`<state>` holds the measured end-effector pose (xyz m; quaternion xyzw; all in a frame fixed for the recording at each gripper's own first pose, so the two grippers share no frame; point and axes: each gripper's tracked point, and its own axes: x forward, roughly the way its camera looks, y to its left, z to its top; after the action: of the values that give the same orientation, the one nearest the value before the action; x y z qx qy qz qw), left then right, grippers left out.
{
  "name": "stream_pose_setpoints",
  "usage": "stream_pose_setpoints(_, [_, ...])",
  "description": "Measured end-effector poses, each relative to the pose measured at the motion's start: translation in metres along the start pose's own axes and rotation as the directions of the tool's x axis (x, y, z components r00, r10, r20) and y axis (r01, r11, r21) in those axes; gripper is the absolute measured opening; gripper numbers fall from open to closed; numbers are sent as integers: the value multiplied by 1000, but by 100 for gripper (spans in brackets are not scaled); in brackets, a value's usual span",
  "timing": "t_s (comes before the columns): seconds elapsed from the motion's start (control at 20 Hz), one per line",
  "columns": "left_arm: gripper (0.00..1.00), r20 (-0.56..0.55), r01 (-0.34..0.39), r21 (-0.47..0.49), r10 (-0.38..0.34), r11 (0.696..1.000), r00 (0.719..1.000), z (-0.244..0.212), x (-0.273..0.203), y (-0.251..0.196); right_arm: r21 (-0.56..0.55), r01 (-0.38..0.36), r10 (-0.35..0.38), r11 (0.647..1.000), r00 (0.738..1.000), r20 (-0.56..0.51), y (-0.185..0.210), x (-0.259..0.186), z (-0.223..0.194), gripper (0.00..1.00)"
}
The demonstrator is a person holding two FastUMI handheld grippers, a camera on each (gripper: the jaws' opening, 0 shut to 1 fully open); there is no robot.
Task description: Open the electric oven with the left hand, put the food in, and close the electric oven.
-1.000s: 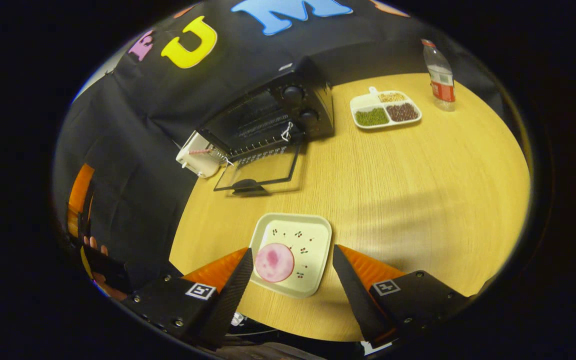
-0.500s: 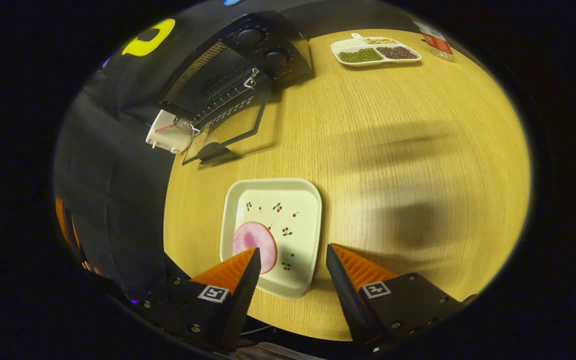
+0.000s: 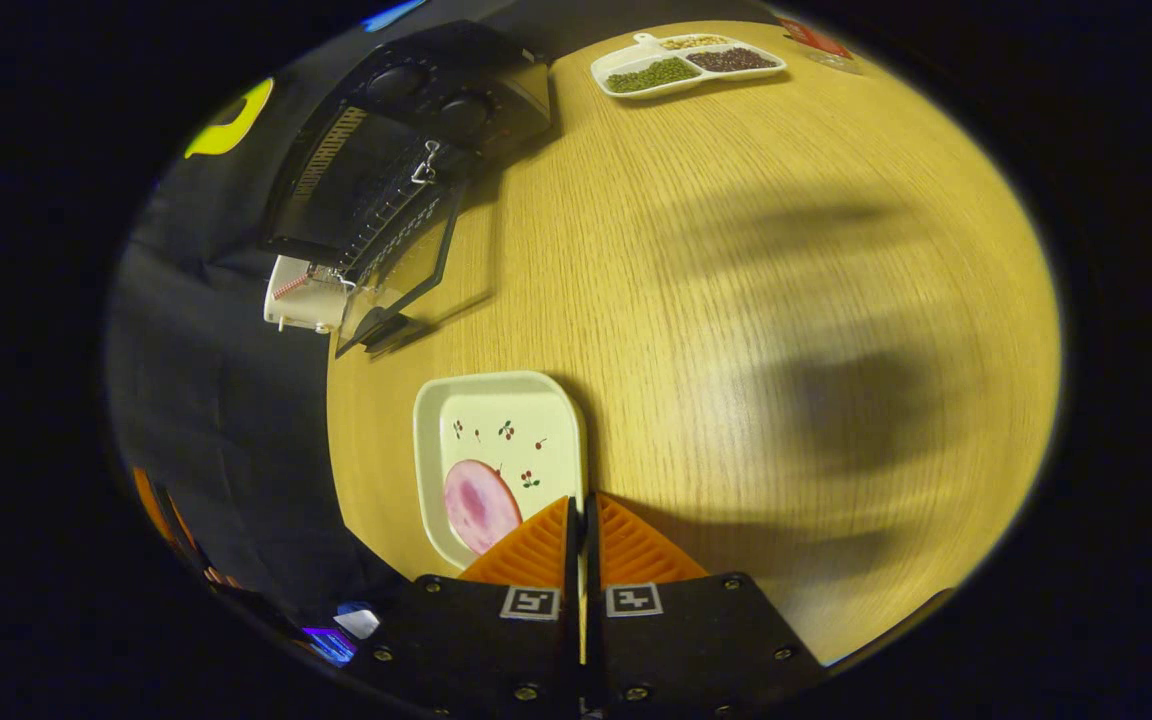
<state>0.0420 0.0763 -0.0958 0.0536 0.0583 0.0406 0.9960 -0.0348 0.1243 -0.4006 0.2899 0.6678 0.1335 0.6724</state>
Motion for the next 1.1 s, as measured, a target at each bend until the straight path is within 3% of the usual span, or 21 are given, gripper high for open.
stream_pose_setpoints(0.35, [99,11,0,6,0,1000,1000,4,6,-1,37,-110,108,993,994,34,15,-24,0,1])
stream_pose_setpoints(0.55, [99,7,-3,-5,3,1000,1000,2,14,-1,113,-177,169,978,982,81,48,-30,8,1])
stream_pose_setpoints(0.9, [99,4,1,1,-1,1000,1000,-2,39,9,274,-231,170,934,958,229,92,-27,43,1])
stream_pose_setpoints(1.1, [99,-1,-6,-3,6,1000,1000,-8,57,23,346,-292,172,892,926,337,124,-19,72,0])
